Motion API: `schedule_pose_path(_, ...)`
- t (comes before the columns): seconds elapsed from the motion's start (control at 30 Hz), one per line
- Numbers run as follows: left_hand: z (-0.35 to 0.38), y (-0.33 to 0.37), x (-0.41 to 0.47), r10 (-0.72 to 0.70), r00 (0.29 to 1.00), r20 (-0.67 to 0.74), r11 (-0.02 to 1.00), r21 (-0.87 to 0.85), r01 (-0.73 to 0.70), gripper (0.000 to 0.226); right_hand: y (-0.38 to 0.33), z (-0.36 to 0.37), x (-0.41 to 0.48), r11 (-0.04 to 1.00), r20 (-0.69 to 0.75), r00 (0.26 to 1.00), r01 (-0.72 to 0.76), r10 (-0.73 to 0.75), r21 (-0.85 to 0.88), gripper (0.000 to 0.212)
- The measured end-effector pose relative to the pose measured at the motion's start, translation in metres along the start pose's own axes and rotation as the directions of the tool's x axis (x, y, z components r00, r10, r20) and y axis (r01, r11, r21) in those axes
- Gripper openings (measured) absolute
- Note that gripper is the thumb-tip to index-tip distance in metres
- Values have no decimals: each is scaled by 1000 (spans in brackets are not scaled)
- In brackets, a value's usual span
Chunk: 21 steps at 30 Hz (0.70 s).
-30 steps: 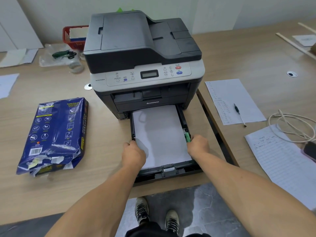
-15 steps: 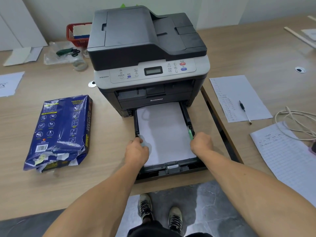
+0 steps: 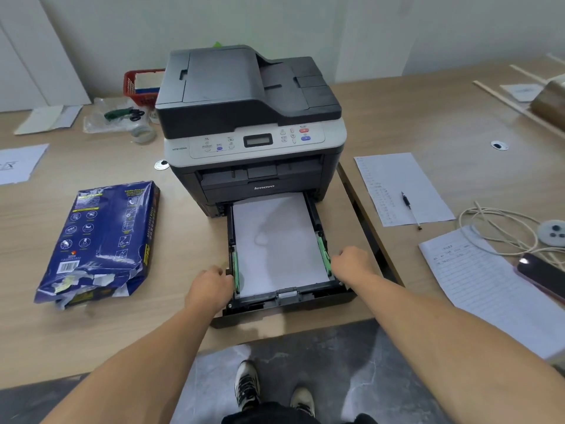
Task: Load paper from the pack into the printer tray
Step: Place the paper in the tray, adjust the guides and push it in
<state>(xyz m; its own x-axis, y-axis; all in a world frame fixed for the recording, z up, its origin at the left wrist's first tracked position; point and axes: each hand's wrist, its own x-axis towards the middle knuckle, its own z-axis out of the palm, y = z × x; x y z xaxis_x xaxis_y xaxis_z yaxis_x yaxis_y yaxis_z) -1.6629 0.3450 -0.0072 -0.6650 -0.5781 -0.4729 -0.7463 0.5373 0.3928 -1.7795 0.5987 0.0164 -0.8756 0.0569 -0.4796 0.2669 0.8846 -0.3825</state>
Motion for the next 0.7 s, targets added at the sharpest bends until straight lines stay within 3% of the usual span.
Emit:
schedule_pose_path(0.27, 6, -22, -29, -82, 991, -101, 996, 16, 84, 40, 26, -3, -27, 972, -43, 995, -83, 95, 221, 36)
schedule_pose_path(0.37, 11, -30, -33, -236, 969, -80, 966, -127, 225, 46, 27, 1, -35, 925, -90, 982, -122, 165, 361, 43)
schedule_pose_path(0.47, 14, -32, -37, -382, 922, -67, 872, -357, 335, 52, 25, 4, -42, 862, -99, 967, -159, 233, 481, 49)
schedule_pose_path(0.7, 10, -28, -43, -467, 884, -28, 666, -669, 330, 67, 19, 10, -49, 716, -117, 952, -129, 283, 686, 54)
